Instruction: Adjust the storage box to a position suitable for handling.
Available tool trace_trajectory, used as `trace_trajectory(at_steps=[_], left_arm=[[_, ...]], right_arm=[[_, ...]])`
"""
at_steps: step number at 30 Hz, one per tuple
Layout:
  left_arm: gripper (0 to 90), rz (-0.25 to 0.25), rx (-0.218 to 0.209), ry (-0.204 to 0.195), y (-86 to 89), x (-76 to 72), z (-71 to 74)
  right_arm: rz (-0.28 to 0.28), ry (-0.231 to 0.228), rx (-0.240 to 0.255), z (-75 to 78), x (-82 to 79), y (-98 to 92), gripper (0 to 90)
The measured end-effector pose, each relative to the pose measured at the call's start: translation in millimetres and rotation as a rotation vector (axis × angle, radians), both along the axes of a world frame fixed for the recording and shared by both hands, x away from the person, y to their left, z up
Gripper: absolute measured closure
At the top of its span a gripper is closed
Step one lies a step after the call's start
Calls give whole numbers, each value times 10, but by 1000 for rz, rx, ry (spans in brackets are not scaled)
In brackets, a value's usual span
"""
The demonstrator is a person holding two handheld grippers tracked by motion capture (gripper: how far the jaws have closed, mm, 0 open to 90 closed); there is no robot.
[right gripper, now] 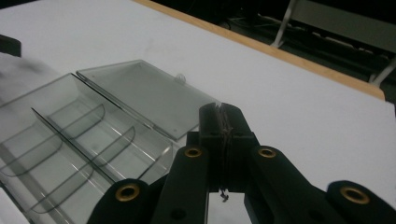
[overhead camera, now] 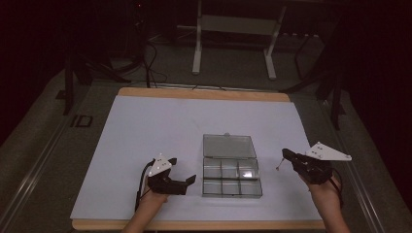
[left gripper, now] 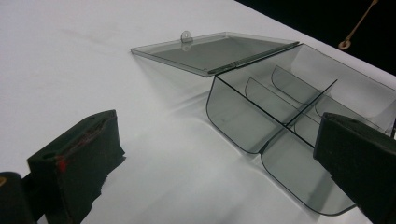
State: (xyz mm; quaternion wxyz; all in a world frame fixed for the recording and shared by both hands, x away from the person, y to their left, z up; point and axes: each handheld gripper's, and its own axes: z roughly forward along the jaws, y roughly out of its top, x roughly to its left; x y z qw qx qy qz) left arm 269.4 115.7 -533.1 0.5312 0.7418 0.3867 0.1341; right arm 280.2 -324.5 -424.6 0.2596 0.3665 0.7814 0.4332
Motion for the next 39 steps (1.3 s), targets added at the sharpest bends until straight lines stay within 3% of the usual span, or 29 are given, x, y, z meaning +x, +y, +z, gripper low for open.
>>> trace_trajectory(at_steps=[16, 39], left_arm=[[13, 0, 2, 2, -1, 1, -1], [13, -2, 4, 1, -4, -6, -2]], right_arm=[[60, -28, 15, 192, -109, 133, 889], [215, -31, 34, 249, -288, 679, 890]])
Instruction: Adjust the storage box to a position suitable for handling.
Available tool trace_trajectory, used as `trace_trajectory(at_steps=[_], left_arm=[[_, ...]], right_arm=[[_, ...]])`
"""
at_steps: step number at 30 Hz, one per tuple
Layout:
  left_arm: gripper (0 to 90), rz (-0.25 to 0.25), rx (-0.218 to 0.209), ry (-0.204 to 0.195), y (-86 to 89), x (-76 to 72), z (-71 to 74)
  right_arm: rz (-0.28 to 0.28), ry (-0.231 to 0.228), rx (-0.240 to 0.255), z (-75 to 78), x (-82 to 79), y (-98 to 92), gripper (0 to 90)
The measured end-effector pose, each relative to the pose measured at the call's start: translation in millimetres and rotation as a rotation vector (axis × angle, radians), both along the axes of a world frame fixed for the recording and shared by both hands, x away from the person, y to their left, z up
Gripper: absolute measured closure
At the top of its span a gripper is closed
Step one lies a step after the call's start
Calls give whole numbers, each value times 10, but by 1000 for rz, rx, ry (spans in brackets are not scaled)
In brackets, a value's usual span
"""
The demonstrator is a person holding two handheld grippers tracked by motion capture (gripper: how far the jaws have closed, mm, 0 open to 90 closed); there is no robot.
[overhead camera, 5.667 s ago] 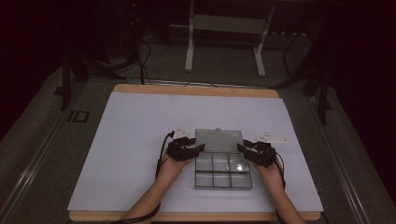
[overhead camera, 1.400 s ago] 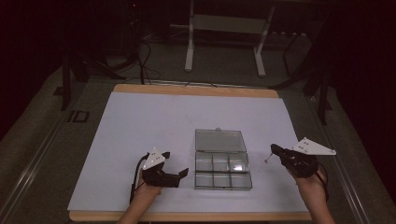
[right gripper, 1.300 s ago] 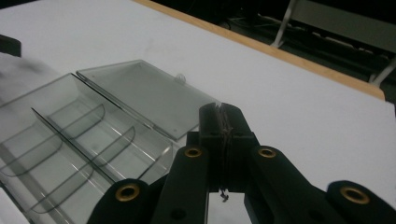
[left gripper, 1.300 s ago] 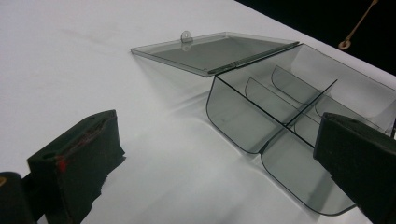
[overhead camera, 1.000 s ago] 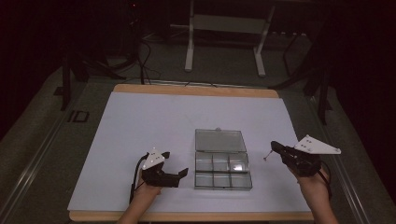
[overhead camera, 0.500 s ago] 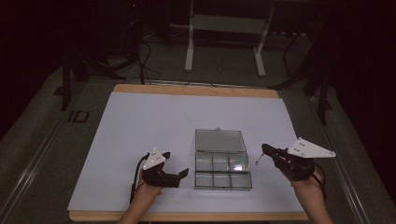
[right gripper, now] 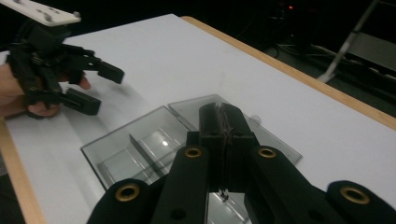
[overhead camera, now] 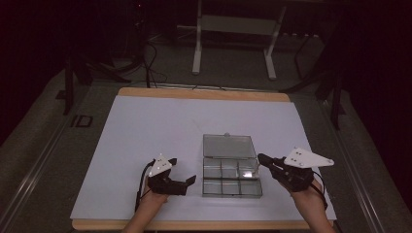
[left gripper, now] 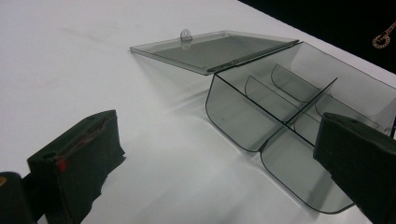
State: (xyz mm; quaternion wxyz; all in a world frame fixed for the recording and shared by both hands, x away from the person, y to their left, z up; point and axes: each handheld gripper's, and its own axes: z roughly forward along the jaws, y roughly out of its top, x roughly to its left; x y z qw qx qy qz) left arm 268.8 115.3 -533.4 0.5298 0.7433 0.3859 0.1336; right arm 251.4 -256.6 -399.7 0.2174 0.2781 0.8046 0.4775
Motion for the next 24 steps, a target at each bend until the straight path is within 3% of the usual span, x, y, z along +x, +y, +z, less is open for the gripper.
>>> trace_trajectory(at_steps=[16, 24], left_arm=[[13, 2, -4, -1, 13, -4, 2], [14, 3, -3, -1, 18, -3, -7]], right_arm=[[95, -6, -3, 9, -87, 315, 889], [124, 25, -18, -137, -83, 460, 889]])
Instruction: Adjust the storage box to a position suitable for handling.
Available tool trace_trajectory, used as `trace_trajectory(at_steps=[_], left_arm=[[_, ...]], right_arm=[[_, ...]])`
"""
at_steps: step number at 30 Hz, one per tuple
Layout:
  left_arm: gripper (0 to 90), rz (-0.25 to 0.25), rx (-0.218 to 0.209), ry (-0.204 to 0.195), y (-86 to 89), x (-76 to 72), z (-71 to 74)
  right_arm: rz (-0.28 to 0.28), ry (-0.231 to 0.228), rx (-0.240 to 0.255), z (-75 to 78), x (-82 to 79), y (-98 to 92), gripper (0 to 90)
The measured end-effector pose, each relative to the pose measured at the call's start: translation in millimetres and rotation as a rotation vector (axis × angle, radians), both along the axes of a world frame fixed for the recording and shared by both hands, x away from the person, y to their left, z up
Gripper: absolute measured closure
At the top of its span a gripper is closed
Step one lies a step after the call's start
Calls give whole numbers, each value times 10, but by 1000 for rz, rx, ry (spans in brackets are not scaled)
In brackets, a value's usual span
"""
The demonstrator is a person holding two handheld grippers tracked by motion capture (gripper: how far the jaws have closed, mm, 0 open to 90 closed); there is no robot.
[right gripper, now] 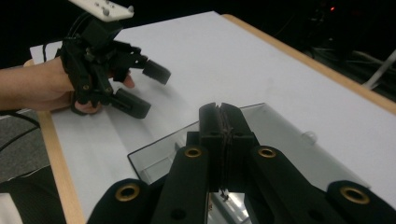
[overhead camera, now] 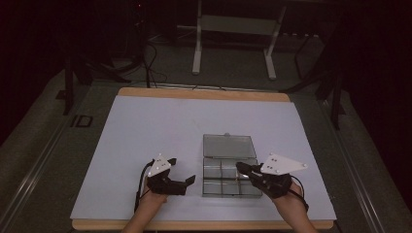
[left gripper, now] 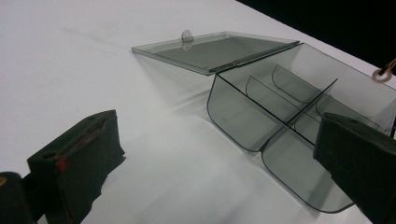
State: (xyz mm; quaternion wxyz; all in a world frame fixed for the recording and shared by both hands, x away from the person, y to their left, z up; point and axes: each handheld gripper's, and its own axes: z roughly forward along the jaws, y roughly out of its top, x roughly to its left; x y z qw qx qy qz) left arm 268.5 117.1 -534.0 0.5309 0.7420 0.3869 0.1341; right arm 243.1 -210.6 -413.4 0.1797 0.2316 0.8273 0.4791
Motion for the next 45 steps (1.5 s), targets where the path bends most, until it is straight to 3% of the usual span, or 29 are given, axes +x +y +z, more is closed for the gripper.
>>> trace_trajectory(at_steps=[11, 18, 28, 36, 39, 45], left_arm=[[13, 2, -4, -1, 6, -2, 4], [13, 0, -3, 0, 6, 0, 1], [13, 1, -4, -1, 5, -2, 3], [13, -1, -4, 0, 4, -1, 1], [13, -1, -6, 1, 2, -1, 1], [13, -1, -7, 1, 2, -2, 3]], right_arm=[[3, 54, -33, -318, 51, 111, 889], [-22, 108, -46, -565, 101, 80, 889], [-50, 139, -91, -805, 142, 58, 886], [-52, 167, -100, -903, 166, 46, 854], [-53, 170, -104, -910, 173, 40, 804], [-54, 166, -103, -884, 172, 22, 790]])
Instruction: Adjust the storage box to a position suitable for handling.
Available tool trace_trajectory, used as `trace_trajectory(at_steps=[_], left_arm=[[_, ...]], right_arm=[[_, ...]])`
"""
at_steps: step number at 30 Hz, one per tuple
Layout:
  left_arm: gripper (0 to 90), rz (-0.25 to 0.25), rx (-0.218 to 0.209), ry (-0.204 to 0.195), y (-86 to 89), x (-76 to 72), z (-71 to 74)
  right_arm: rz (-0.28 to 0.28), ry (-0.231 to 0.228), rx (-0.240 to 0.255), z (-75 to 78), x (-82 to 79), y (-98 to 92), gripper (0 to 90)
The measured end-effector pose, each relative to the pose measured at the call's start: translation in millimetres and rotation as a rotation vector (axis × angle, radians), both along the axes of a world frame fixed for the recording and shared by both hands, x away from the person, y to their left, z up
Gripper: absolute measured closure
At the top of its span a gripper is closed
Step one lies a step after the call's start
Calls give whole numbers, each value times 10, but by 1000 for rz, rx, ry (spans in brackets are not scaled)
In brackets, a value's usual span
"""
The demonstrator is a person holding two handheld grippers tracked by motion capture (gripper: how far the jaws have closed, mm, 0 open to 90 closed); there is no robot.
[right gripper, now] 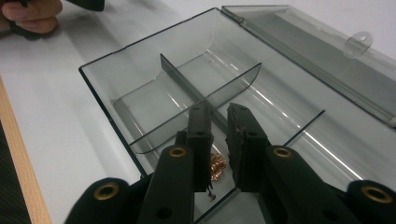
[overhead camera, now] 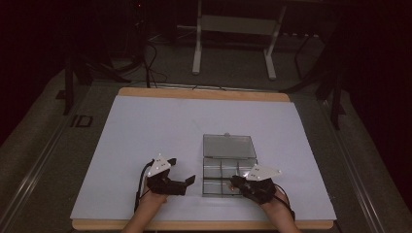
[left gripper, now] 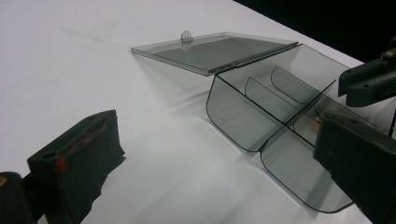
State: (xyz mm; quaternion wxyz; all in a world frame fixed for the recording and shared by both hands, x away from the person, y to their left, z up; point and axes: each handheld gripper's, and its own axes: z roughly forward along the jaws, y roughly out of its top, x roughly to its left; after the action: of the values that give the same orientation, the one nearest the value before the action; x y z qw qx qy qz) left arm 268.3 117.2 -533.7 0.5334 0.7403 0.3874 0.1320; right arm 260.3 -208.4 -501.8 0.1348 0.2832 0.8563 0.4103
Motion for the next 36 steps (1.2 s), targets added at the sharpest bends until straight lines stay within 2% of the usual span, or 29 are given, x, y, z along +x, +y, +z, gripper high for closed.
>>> trace_trajectory(at_steps=[6, 14, 21, 26, 27, 29, 30, 31, 36], left_arm=[[13, 5, 8, 4, -5, 3, 7], [13, 9, -13, 0, -9, 5, 24], [13, 1, -37, -17, -21, 7, 22], [13, 1, -43, -34, -49, 15, 42], [13, 0, -45, -35, -48, 24, 44], [14, 9, -24, -36, -48, 39, 48], [14, 17, 7, -49, -47, 53, 51], [13, 17, 7, -49, -47, 53, 51], [14, 26, 48, -71, -55, 86, 62]], right_arm=[[-13, -15, 13, 66, 14, -44, 757], [-44, -42, 37, 166, 68, -170, 690], [-75, -82, 30, 227, 103, -244, 614], [-126, -102, 56, 279, 149, -342, 536], [-145, -127, 58, 289, 151, -364, 535], [-184, -141, 37, 301, 180, -415, 544], [-193, -146, 40, 299, 191, -434, 536], [-193, -146, 40, 299, 191, -434, 536], [-244, -144, 34, 277, 249, -502, 411]])
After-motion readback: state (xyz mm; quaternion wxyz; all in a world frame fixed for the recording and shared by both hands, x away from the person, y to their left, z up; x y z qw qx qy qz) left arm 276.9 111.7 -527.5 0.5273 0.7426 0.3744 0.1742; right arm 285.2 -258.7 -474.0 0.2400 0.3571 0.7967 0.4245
